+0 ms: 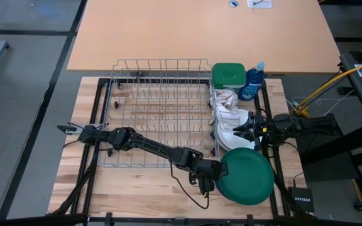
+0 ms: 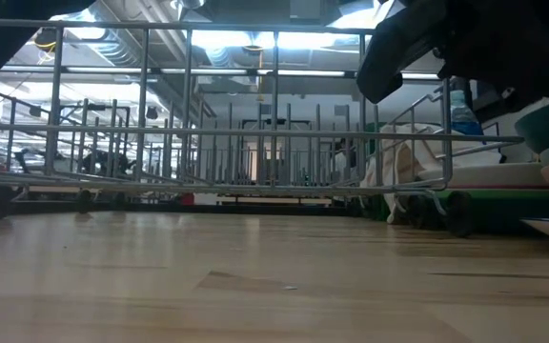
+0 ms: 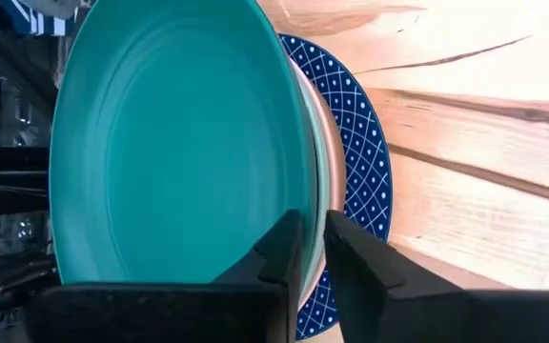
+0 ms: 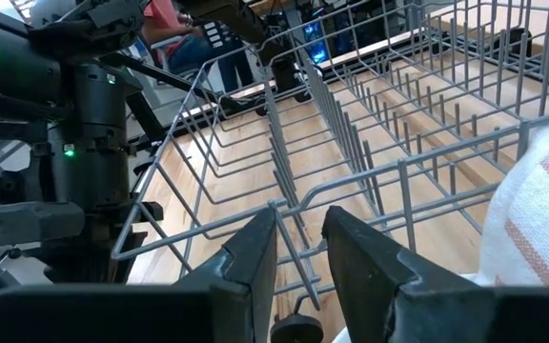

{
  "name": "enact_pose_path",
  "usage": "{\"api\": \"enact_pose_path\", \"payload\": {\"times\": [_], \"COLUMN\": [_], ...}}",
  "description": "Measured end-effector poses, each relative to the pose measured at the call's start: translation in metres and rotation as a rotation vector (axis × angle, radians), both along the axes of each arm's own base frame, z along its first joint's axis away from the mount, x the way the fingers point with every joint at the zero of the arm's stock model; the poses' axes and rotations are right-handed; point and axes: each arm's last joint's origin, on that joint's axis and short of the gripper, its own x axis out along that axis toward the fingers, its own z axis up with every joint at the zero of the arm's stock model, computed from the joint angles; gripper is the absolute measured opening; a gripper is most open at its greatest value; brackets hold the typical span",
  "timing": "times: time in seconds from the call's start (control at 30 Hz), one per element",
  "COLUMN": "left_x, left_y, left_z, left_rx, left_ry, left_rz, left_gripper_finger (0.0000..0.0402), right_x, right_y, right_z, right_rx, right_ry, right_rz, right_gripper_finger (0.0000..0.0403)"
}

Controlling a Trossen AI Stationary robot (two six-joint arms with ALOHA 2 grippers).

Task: Sort dishes
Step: Put the green plate in the dish rack

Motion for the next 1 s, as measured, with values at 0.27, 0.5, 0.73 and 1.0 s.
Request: {"api": "enact_pose_path", "payload": {"times": [0.27, 0.5, 0.73, 1.0], "left_x": [-0.0018, -0.0016, -0.0002, 0.0015], "left_y": [-0.0014, -0.0035, -0.0029, 0.0024], "left_z": [-0.001, -0.0003, 0.0007, 0.0006], "left_rx": [-0.012, -0.028, -0.035, -0.054], "left_ry": [0.022, 0.013, -0.001, 0.003], "left_rz": [0.016, 0.033, 0.035, 0.028], "left_gripper_finger": [0.0003, 0.0022, 0.0052, 0.0081], "right_x": [0.0, 0.0, 0.0, 0.0], "right_y": [0.0, 0.0, 0.0, 0.0], "right_z": [0.0, 0.0, 0.0, 0.0], "right_rx": [0.0, 0.0, 0.0, 0.0], "right_ry": [0.0, 0.0, 0.0, 0.0], "right_rz": [0.0, 0.0, 0.001, 0.001], "right_gripper_finger": [0.0099, 0.0099, 0.0099, 0.0099]}}
